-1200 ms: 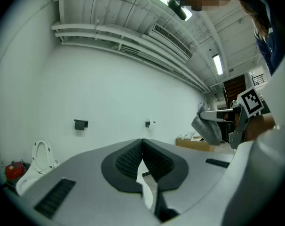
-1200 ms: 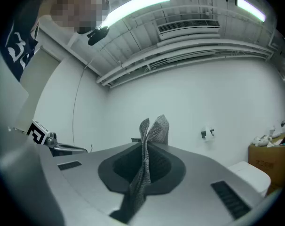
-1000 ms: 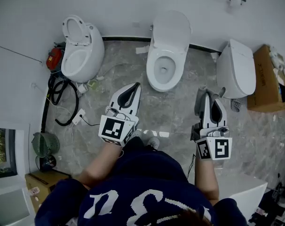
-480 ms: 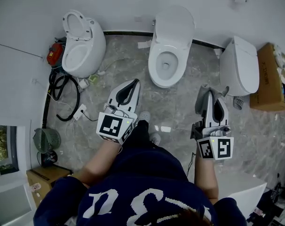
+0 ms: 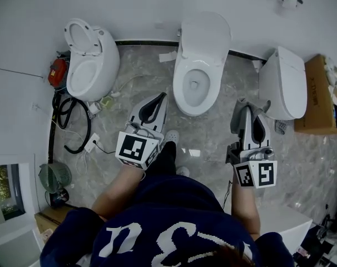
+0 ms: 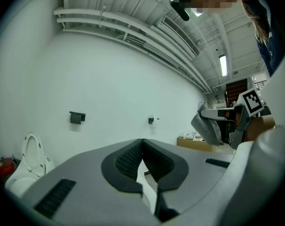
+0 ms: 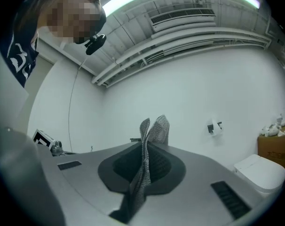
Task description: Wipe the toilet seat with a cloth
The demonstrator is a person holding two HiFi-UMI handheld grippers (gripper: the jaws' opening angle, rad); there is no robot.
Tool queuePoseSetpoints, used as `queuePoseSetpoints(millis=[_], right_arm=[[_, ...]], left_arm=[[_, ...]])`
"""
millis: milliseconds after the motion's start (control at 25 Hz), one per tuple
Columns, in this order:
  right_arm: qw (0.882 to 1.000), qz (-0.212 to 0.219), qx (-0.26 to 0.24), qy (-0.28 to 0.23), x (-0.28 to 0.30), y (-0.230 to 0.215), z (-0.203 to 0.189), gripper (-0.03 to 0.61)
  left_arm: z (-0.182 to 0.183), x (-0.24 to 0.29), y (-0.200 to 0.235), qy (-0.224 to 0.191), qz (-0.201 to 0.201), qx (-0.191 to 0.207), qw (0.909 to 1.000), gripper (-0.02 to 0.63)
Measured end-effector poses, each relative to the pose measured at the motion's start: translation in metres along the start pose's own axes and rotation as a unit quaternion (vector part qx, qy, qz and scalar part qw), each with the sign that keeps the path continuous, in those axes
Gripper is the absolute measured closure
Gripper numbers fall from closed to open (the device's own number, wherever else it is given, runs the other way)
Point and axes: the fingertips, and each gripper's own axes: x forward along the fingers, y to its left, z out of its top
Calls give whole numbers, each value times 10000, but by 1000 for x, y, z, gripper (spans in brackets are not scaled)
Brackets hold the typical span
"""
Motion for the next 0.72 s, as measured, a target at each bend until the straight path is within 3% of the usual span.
queuePoseSetpoints(millis=[320,520,720], right_arm=[[9999,-111,-58,-118,135,-17,-1,554],[9998,-206,-71,-35,180,-33,-6,554],[9996,-247,-9,168,219,-66,-25,554]], left_arm=[[26,108,90,-139,-405,61,9991,603],[32,159,116,-104,-597,85,9981,603],[14,205,133,62,-537,-88,9985,603]])
